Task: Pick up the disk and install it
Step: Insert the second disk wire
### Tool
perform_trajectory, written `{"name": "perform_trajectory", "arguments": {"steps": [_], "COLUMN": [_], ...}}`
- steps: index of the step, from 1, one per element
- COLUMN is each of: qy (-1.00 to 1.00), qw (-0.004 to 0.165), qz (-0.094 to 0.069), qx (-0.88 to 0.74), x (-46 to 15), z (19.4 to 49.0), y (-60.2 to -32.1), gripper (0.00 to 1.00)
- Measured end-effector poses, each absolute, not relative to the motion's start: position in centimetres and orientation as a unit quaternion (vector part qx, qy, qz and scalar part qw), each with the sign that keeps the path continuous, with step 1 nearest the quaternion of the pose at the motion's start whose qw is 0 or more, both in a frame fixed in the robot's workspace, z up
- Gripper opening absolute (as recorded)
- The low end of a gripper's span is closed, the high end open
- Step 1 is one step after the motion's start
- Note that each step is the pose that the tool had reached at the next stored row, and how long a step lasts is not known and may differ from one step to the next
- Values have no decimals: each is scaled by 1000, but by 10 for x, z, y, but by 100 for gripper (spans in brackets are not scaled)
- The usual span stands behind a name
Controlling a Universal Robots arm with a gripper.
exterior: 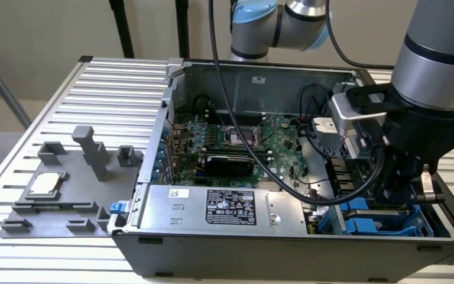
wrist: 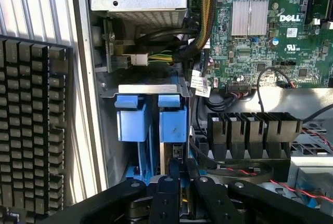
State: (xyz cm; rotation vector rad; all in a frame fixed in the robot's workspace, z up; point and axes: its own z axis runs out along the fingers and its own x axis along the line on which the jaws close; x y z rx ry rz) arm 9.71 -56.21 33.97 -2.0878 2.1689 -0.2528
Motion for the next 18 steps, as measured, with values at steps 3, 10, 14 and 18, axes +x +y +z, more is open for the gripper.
{"name": "perform_trajectory", "arguments": {"steps": [3,10,14,18], "qy": [717,717,717,717], "qw": [61,62,62,62], "qz": [-83,-82,-82,-82], "qx": [-690,-690,-690,-690], "x": [98,99,99,99], "z": [339,337,334,333], "y": [-562,-562,-562,-562], "gripper": [17,17,17,17]}}
